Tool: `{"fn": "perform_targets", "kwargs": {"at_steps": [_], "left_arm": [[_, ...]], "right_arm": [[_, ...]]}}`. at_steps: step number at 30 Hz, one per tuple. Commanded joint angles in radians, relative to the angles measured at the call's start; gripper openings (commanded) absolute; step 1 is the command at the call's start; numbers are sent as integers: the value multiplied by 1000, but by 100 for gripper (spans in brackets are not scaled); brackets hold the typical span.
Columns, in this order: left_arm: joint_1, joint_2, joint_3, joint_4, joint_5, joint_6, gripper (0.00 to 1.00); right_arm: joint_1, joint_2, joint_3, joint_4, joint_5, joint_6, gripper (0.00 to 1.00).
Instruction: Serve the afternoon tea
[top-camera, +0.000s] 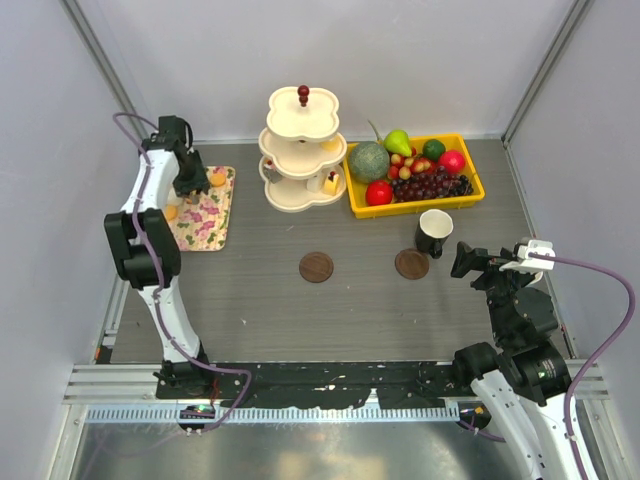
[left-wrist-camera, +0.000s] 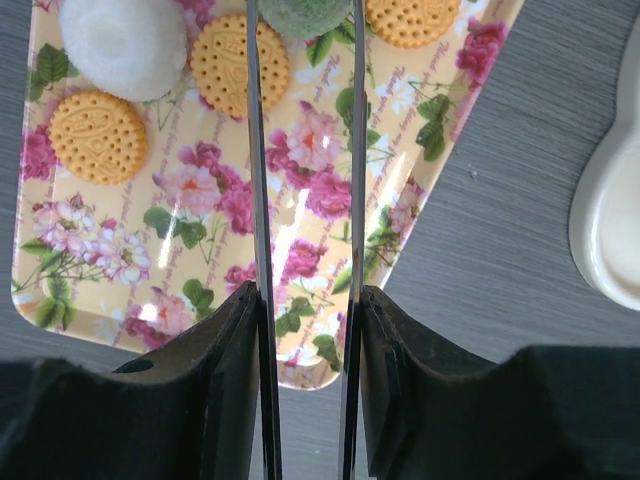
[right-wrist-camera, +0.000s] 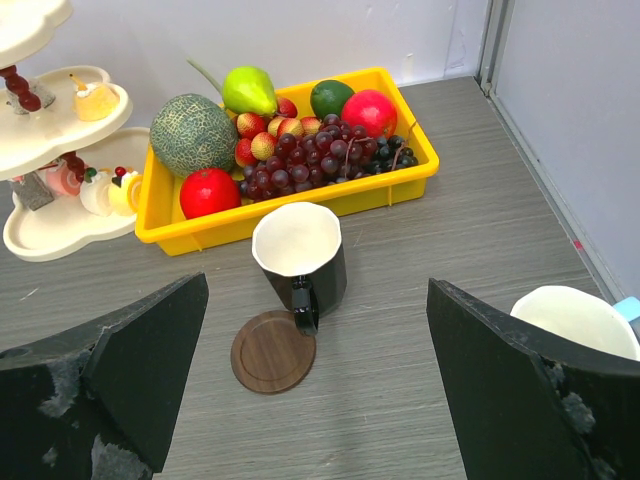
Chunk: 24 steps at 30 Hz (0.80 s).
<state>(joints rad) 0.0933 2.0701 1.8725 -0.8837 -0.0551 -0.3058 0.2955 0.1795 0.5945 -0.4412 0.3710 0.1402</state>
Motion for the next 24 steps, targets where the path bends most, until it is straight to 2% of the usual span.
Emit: {"fn": "perform_targets", "kwargs": {"at_steps": [1, 9, 19, 24], "left_arm": [[5, -152, -22, 9, 44, 5, 35], [-16, -317, -142, 51, 161, -27, 34], [-182, -488, -269, 144, 198, -58, 35], [-260, -508, -256, 154, 199, -70, 34]], "right_arm": [[4, -2, 5, 38, -9, -8, 98], [5, -20, 5, 39, -14, -5, 98], [5, -25, 5, 41, -18, -4, 98], [4, -26, 5, 41, -18, -4, 98]]}}
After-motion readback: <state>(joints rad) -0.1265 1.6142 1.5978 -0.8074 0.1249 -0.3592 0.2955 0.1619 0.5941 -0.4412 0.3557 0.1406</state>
